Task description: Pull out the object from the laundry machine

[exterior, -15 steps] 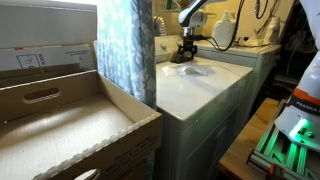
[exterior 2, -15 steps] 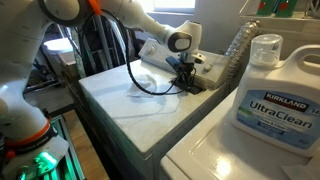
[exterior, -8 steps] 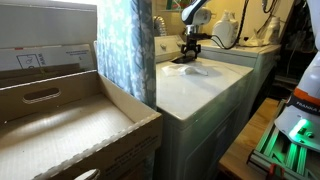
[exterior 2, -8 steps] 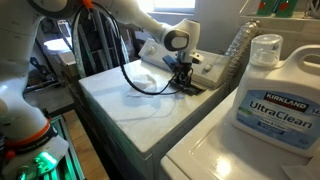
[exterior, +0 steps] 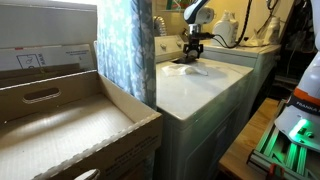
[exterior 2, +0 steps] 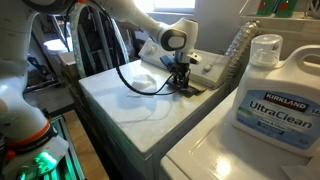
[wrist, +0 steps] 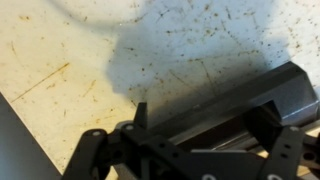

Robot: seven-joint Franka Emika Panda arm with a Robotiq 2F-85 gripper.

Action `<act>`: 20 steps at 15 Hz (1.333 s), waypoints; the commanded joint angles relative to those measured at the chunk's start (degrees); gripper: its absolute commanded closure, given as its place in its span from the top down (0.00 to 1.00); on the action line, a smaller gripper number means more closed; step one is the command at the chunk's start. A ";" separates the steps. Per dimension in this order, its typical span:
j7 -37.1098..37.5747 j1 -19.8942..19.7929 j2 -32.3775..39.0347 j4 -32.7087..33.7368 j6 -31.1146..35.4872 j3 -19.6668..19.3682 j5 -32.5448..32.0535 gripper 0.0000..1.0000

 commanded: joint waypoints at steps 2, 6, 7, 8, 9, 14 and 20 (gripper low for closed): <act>-6.03 -1.32 -9.20 -12.03 -4.28 -0.49 -1.99 1.00; -9.69 -1.98 -12.21 -15.90 -3.61 -0.52 -1.78 1.00; -10.28 -2.11 -13.00 -16.73 -4.04 -0.72 -2.02 1.00; -10.65 -2.25 -13.60 -17.23 -4.37 -0.86 -2.15 1.00; -11.05 -2.28 -14.34 -17.99 -4.90 -1.02 -2.39 1.00; -13.28 -2.16 -17.40 -20.60 -16.88 -2.96 -7.92 1.00; -11.85 -1.85 -21.32 -23.50 -17.85 -4.12 -14.86 1.00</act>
